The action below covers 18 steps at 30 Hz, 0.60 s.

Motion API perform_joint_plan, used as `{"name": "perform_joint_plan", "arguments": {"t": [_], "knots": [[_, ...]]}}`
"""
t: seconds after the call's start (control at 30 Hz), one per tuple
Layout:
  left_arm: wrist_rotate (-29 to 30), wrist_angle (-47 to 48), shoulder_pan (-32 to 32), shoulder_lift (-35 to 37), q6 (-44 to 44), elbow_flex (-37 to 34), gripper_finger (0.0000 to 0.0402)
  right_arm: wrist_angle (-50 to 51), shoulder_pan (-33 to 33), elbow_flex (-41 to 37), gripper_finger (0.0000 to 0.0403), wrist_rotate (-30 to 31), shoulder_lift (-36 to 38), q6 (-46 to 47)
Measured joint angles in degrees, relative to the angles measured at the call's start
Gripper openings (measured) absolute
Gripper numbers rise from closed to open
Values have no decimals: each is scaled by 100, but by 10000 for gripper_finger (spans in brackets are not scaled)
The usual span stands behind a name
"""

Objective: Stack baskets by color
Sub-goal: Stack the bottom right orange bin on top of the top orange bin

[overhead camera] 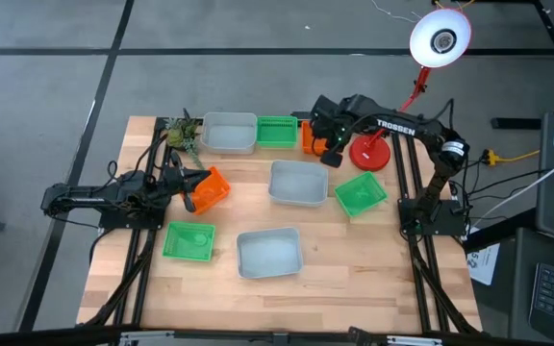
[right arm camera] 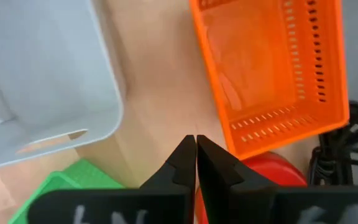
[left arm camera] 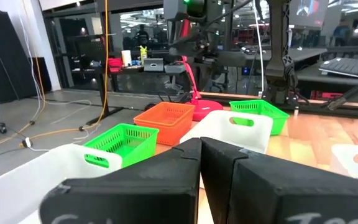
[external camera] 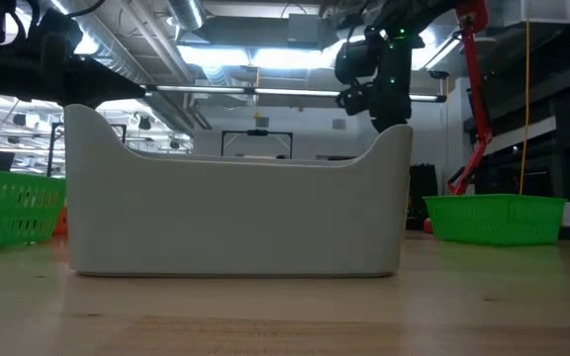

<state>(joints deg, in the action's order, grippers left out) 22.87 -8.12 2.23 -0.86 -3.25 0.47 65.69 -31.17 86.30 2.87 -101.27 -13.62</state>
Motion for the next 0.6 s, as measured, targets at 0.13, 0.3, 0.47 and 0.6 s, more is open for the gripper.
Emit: {"name": "perform_joint_plan", "arguments": {"t": [0.13, 0.3, 0.47, 0.6], "knots": [[0, 0, 1, 0, 7, 0, 0, -131, 34, -138, 15, -6, 4, -94], [0, 0, -1, 0, 9, 0, 0, -267, 34, -598, 15, -9, 4, 107], [0, 2, 0, 0, 9, 0, 0, -329, 40, -874, 15, -28, 4, 124], [0, 0, -1, 0, 7, 0, 0, -512, 41, -890, 15, -156, 4, -47]]}}
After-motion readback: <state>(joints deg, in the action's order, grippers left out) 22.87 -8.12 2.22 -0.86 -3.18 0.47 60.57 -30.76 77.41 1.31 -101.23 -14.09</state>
